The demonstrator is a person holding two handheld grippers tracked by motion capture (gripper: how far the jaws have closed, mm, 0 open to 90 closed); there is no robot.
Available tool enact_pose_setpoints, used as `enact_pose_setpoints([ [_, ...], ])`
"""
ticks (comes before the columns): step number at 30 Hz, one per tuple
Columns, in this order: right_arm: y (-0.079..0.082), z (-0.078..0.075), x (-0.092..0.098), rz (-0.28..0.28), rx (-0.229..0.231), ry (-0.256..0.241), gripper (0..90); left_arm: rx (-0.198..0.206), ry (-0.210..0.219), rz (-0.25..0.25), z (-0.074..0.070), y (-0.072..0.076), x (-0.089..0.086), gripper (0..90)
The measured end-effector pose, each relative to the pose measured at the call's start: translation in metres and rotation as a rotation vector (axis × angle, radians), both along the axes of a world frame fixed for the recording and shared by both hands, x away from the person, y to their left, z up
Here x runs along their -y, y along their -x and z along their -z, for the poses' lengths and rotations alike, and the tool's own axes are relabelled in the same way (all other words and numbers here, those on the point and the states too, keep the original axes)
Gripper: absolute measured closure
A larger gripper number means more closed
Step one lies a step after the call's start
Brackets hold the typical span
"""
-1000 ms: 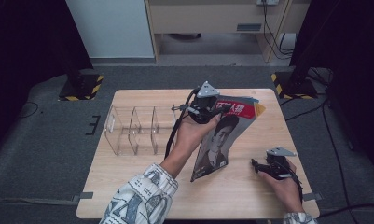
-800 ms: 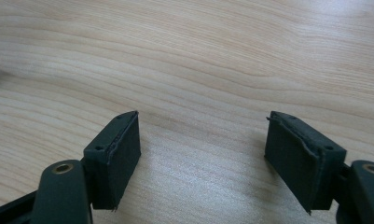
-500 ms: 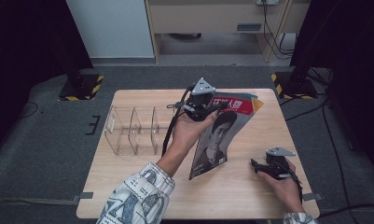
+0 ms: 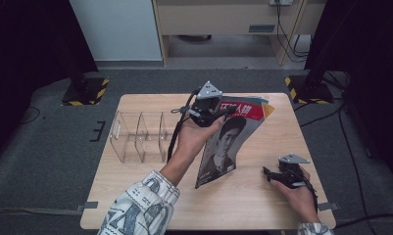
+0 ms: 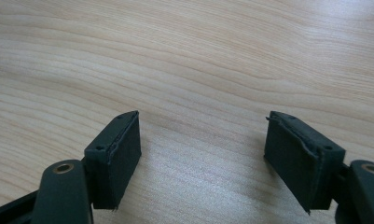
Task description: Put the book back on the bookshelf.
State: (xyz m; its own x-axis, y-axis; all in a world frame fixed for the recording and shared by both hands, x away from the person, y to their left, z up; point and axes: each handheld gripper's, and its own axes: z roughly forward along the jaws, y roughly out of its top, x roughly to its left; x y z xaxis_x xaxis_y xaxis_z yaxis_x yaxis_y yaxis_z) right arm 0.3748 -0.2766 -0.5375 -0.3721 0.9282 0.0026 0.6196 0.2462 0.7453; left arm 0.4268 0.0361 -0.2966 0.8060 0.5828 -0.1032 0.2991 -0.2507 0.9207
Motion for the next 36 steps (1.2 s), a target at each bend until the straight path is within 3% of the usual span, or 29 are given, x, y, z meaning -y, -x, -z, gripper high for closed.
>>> enact_pose_setpoints([
  [14, 0.0, 0.0, 0.0, 0.001, -0.002, 0.0, 26.6, -0.008, 0.007, -0.006, 0.007, 0.003, -0.012, 86.5],
  [25, 0.0, 0.0, -0.001, 0.0, -0.002, 0.002, 26.5, 0.0, 0.006, -0.01, 0.008, 0.017, -0.03, 86.6],
  [36, 0.0, 0.0, -0.001, -0.003, -0.004, 0.0, 26.4, 0.007, 0.04, -0.015, 0.004, 0.03, -0.051, 86.5],
])
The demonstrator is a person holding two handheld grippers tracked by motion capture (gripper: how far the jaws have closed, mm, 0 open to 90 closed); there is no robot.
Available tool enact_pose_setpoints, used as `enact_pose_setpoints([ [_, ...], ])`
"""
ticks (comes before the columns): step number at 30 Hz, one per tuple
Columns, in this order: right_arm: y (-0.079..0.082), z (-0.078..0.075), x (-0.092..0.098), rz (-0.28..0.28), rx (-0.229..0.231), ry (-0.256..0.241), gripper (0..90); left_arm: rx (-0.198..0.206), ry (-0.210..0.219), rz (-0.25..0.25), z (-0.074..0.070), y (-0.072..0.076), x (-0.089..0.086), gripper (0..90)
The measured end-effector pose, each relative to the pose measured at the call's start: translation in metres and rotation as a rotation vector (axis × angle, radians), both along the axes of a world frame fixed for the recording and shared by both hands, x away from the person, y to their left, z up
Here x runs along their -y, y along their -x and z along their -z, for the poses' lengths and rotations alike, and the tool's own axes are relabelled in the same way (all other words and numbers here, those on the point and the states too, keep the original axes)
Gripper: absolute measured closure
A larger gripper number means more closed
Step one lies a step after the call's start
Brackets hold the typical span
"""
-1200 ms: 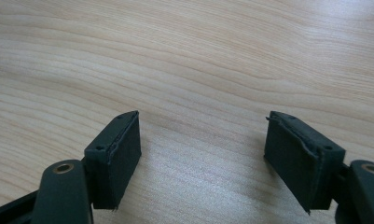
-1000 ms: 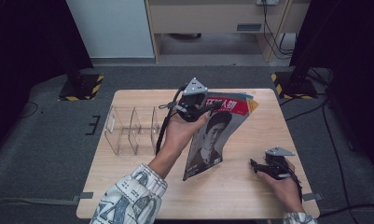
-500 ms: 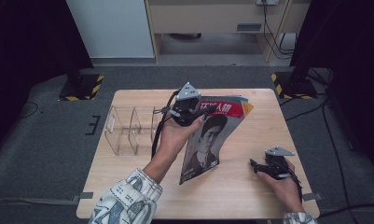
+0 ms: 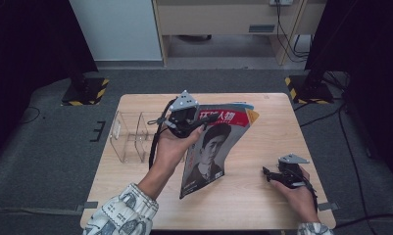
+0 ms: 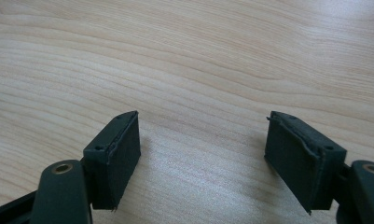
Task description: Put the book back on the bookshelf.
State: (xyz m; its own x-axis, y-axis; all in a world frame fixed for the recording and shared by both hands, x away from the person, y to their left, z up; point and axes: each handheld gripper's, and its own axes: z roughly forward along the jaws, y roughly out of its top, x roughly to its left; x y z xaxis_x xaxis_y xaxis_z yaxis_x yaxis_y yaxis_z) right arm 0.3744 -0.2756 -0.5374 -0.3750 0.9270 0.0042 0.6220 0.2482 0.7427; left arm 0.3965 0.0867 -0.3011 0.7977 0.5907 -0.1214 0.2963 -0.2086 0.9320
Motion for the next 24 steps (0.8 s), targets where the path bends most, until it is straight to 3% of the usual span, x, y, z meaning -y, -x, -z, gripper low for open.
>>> enact_pose_setpoints([
  [15, 0.0, 0.0, 0.0, -0.004, 0.001, -0.001, 26.7, -0.017, 0.016, -0.013, 0.009, 0.004, -0.017, 86.5],
  [20, 0.0, 0.0, 0.0, -0.004, 0.001, -0.001, 26.7, -0.023, 0.047, -0.02, 0.01, 0.002, -0.029, 86.5],
  [24, 0.0, 0.0, 0.0, -0.007, -0.001, -0.001, 26.7, -0.028, 0.045, -0.027, 0.011, 0.002, -0.037, 86.6],
])
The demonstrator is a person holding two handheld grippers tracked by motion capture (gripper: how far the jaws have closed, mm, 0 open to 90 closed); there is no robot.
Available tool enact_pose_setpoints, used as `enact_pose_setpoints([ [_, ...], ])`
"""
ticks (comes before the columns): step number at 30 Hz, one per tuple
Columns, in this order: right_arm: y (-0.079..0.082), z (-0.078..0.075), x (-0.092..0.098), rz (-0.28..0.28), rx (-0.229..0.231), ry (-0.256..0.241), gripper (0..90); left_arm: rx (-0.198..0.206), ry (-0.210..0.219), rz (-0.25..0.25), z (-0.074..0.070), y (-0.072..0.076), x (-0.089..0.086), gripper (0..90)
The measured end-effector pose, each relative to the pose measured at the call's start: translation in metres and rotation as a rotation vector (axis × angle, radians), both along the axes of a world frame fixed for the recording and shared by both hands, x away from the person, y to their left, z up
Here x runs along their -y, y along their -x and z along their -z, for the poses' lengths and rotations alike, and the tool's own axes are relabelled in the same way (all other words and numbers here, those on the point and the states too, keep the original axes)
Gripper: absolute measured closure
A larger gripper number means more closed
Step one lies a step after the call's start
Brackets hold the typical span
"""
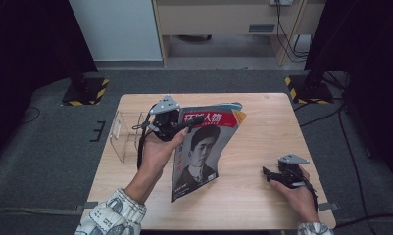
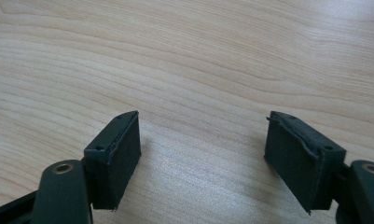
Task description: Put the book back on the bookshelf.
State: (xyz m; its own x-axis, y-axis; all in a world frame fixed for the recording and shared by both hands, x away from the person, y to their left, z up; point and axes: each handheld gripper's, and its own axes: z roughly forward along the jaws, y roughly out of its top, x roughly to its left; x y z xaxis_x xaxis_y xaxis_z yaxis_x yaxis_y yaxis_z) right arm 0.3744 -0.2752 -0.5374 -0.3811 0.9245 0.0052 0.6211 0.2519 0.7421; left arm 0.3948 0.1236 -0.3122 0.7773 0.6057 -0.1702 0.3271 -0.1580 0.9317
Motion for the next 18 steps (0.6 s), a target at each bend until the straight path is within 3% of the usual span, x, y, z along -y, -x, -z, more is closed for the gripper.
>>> enact_pose_setpoints([
  [11, 0.0, 0.0, 0.0, -0.003, 0.003, 0.001, 26.9, -0.001, 0.003, -0.022, 0.004, 0.004, -0.016, 86.5],
  [18, 0.0, 0.0, 0.0, -0.005, 0.003, 0.001, 27.1, -0.003, 0.013, -0.019, 0.007, 0.003, -0.018, 86.5],
])
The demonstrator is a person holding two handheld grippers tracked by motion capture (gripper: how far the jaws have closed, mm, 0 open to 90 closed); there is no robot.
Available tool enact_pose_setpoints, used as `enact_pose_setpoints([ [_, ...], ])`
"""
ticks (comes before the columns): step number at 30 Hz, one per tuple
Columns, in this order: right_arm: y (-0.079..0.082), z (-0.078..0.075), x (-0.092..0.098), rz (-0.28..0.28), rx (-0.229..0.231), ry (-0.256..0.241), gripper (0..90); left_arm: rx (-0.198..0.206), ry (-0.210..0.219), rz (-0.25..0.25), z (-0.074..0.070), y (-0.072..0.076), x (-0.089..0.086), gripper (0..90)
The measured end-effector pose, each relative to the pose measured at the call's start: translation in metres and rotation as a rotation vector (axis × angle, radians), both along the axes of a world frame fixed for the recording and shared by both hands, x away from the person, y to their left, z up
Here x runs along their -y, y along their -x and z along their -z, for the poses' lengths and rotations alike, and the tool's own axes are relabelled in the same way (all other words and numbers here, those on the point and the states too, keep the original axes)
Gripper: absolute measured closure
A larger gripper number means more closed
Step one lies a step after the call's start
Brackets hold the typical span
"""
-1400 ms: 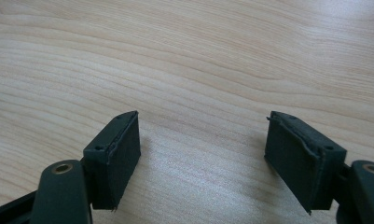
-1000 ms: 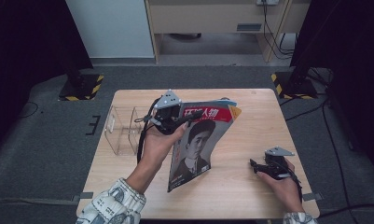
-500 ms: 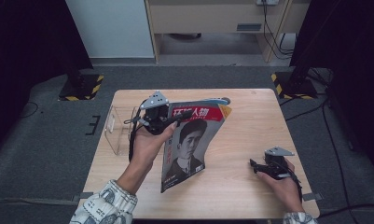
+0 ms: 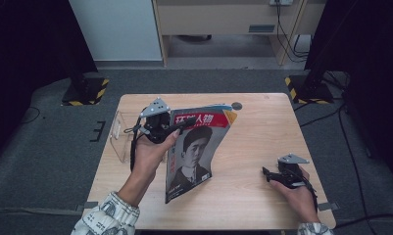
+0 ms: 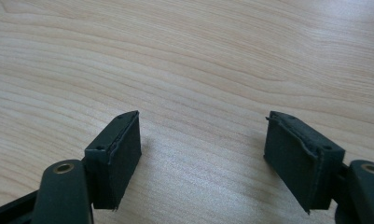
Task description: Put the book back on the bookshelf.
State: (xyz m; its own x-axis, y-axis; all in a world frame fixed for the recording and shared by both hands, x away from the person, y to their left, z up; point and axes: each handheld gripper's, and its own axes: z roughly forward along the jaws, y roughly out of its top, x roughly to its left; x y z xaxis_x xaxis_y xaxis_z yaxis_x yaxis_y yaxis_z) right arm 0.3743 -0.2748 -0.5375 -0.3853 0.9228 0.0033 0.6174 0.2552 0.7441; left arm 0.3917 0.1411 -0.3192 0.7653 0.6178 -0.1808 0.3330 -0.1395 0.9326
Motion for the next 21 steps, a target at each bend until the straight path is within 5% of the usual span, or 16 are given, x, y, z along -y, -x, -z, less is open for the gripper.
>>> enact_pose_setpoints([
  [10, 0.0, 0.0, 0.0, 0.001, 0.002, 0.001, 27.3, 0.005, 0.018, -0.003, -0.003, 0.003, -0.012, 86.5],
  [21, 0.0, 0.0, 0.0, 0.001, 0.003, 0.0, 27.3, 0.015, 0.034, -0.036, -0.005, 0.017, -0.049, 86.6],
])
